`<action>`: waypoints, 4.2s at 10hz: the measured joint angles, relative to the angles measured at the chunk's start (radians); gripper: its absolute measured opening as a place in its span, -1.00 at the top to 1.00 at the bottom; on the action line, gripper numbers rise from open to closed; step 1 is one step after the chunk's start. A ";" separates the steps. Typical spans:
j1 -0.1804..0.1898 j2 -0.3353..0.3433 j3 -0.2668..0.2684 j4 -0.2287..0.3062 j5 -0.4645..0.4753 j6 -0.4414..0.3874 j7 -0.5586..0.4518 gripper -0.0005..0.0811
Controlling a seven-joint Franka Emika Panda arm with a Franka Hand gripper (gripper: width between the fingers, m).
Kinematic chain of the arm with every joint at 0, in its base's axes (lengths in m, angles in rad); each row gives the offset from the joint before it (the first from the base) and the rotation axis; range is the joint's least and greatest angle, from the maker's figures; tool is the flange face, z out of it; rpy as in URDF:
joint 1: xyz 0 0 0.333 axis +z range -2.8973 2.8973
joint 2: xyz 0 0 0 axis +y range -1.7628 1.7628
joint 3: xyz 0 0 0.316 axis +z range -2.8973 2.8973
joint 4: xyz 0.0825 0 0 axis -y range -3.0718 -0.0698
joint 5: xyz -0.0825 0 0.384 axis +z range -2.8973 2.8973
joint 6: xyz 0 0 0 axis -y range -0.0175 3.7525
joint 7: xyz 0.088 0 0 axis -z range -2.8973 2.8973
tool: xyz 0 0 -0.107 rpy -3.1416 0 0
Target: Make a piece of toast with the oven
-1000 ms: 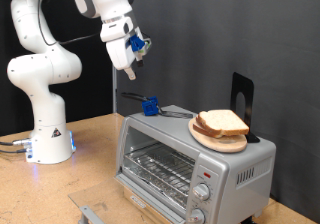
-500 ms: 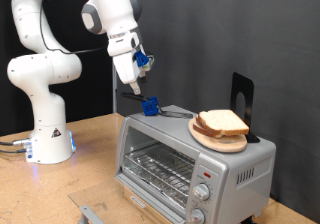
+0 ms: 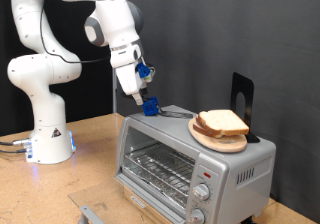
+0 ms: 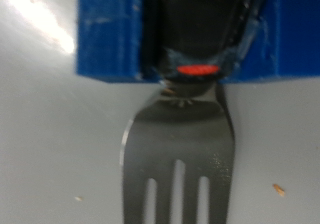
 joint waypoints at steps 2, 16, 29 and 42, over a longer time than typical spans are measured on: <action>0.024 0.015 0.001 -0.004 0.024 0.016 -0.015 -0.98; 0.049 0.070 0.037 -0.033 0.061 0.110 -0.017 -0.98; 0.052 0.072 0.039 -0.033 0.060 0.110 -0.026 -0.20; 0.057 0.076 0.037 -0.023 0.097 0.114 -0.055 -0.98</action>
